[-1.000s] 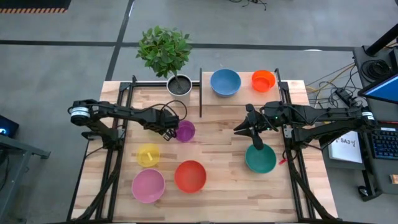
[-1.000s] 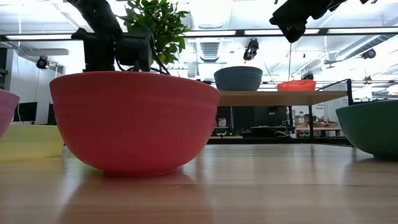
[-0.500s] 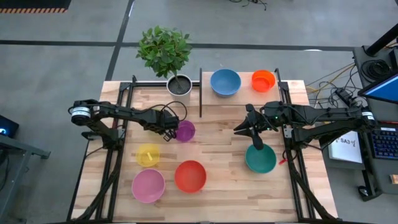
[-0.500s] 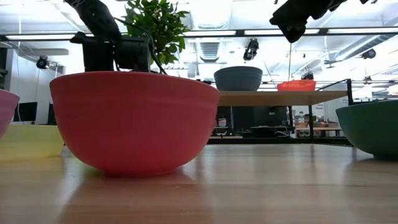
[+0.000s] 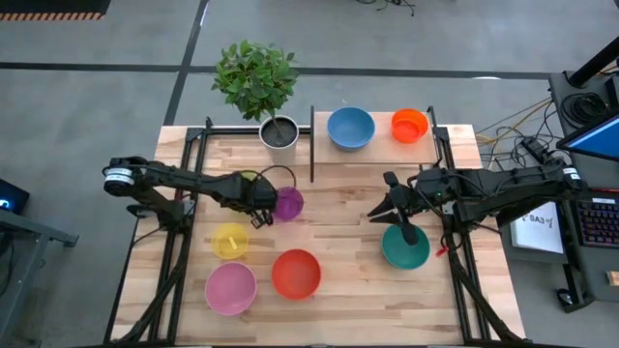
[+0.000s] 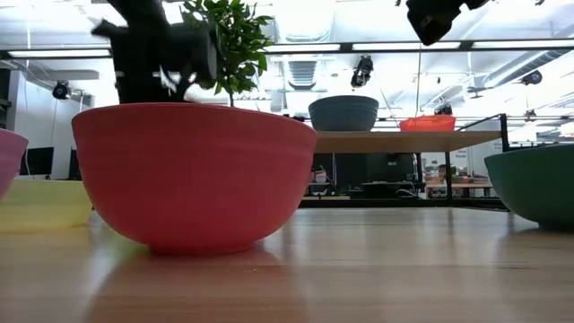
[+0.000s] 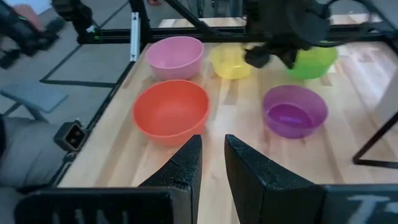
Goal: Place and stack bowls onto a shelf
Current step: Stack the light green bowl on top of the orange bowl on the shelf
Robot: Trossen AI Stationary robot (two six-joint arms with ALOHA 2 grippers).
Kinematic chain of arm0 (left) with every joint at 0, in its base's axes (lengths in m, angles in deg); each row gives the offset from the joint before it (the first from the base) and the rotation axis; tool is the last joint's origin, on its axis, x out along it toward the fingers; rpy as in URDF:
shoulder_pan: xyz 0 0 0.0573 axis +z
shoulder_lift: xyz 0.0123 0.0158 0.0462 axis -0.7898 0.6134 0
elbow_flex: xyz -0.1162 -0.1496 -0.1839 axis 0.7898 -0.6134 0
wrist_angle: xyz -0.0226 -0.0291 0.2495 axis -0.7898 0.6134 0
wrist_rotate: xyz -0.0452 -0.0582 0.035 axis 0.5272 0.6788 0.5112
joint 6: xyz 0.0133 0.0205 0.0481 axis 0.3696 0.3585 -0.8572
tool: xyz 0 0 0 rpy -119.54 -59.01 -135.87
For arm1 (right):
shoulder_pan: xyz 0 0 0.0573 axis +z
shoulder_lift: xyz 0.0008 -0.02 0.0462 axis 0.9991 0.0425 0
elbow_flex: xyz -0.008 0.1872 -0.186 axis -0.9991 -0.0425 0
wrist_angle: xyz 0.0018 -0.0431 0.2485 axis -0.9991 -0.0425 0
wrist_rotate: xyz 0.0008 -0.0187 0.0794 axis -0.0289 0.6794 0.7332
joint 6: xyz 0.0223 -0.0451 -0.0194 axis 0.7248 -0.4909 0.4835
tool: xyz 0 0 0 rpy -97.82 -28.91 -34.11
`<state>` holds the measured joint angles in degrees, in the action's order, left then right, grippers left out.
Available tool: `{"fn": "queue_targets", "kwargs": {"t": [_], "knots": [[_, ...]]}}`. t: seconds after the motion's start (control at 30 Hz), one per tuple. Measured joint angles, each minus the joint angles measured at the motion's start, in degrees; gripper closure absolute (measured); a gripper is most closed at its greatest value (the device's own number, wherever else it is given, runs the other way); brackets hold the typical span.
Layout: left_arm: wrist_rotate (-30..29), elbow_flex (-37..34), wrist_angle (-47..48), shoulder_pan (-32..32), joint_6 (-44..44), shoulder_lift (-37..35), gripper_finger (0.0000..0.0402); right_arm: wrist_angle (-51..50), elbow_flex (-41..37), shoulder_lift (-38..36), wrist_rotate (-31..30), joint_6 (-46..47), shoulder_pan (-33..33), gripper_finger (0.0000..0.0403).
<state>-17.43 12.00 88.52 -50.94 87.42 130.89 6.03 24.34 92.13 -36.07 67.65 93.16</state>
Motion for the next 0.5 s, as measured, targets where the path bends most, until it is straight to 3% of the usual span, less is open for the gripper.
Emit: {"fn": "queue_targets", "kwargs": {"t": [0.3,0.5], "knots": [[-0.46,15.15,8.53,-10.0,-14.61,-0.71,0.0401,-0.03,0.0,1.49,-1.77,-0.87,0.56,0.0344],[-0.3,24.45,-1.96,-13.42,-30.12,-0.76,0.0402,0.04,0.0,1.88,-1.79,-1.29,1.34,0.0344]]}}
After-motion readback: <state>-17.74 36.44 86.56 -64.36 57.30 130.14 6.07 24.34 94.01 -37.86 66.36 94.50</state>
